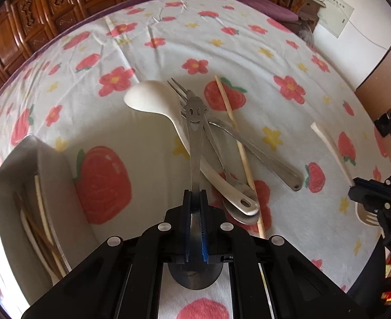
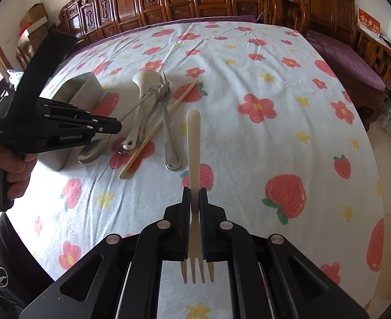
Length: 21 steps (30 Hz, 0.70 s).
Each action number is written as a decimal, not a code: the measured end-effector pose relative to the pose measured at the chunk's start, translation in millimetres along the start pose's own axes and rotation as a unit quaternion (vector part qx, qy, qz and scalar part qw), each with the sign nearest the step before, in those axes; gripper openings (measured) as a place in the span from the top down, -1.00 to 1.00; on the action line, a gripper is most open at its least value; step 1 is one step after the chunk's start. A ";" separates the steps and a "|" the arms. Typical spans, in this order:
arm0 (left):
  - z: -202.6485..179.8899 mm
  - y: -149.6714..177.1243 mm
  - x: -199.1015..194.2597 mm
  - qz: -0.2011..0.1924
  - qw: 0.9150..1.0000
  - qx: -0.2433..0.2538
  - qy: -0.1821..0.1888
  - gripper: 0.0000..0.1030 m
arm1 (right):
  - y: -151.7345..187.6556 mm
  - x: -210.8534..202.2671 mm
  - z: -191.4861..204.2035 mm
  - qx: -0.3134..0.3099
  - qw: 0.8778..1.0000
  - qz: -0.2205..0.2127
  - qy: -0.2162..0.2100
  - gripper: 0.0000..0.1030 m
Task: Organize utensils
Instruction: 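Carry the smiley spoon into the tray and open the left gripper while the right carries the fork over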
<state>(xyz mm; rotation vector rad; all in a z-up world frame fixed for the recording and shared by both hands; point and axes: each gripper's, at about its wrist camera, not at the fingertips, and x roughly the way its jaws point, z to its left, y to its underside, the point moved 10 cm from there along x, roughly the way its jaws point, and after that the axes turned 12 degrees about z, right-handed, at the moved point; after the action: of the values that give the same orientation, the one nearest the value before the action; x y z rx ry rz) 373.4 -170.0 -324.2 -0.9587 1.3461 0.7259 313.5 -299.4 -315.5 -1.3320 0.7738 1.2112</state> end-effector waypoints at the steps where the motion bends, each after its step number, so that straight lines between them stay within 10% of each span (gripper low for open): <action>1: 0.5 0.6 -3.8 -0.004 1.000 -0.001 -0.001 0.90 | -0.4 -1.2 1.1 0.000 1.000 -0.002 0.000 0.86; 21: 7.9 22.0 -111.2 -0.113 0.994 -0.013 -0.003 0.90 | -29.2 -62.0 47.8 -0.011 0.997 -0.070 -0.002 0.86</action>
<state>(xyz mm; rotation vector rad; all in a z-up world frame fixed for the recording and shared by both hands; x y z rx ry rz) 344.9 -142.2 -217.8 -1.1084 1.2013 0.5743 314.7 -261.0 -241.4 -1.3784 0.6540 1.1139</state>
